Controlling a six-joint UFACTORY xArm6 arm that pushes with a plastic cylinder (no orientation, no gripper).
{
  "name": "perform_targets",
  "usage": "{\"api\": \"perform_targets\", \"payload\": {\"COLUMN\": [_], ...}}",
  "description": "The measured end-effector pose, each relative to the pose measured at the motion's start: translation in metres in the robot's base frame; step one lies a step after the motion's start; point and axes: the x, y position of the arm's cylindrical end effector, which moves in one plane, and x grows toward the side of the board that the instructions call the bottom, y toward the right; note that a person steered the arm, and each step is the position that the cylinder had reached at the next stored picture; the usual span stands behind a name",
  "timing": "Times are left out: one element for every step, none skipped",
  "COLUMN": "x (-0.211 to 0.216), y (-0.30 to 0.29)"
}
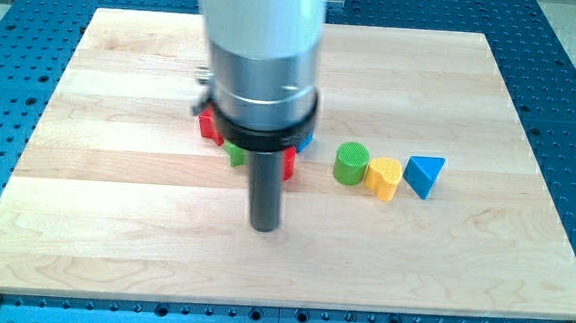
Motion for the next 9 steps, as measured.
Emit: {"api": "perform_targets", "payload": {"x": [-0.012, -0.038, -0.040, -0.042, -0.070, -0.112, -0.146, -0.148, -0.155], "y": [0.059, 0.077, 0.077, 0.079, 0.081, 0.077, 0.077, 0.089, 0.130]}}
